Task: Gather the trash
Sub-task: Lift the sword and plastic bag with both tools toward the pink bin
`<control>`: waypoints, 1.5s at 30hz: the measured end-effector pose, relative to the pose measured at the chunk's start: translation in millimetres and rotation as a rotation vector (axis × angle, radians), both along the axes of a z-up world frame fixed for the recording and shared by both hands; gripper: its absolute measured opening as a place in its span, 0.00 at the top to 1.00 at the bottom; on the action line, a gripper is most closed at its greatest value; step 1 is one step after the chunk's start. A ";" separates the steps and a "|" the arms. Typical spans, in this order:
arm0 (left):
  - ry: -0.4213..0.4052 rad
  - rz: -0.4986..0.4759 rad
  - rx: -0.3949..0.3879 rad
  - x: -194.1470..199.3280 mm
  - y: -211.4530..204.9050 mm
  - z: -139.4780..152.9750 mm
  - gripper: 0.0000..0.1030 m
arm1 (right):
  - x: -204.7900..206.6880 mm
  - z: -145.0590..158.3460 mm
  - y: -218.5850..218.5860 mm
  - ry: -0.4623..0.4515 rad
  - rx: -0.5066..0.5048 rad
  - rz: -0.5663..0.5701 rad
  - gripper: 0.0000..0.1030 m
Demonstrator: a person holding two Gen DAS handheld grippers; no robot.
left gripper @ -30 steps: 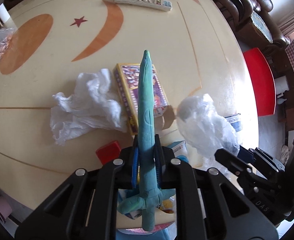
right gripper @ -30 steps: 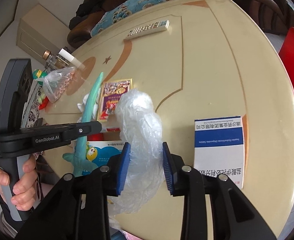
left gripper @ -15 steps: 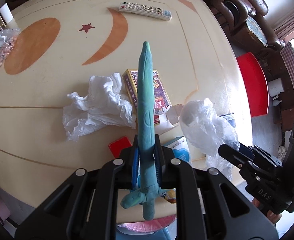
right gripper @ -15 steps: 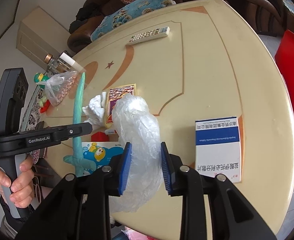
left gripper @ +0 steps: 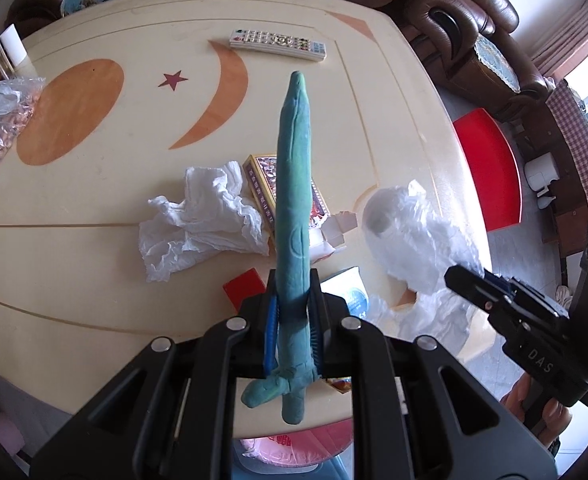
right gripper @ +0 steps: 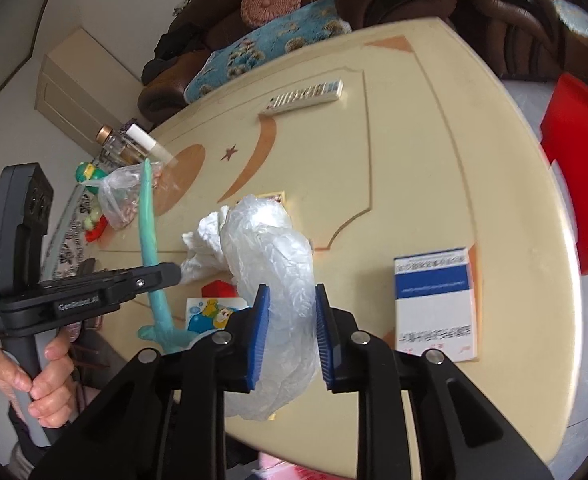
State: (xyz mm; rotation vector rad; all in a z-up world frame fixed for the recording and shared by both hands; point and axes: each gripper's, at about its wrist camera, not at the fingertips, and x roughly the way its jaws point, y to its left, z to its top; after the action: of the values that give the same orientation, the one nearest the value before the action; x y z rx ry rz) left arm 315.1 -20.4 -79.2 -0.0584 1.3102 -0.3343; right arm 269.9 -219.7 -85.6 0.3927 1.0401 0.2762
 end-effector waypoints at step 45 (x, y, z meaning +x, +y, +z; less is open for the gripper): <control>-0.202 -0.150 -0.014 -206.2 7.7 51.6 0.86 | -223.5 91.8 52.5 -0.201 -0.271 0.018 0.78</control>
State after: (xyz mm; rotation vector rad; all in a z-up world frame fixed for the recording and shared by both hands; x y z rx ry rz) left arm 109.0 -12.7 -27.5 0.0611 1.1142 -0.4648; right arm 46.4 -167.2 6.2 0.1079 0.8696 0.1830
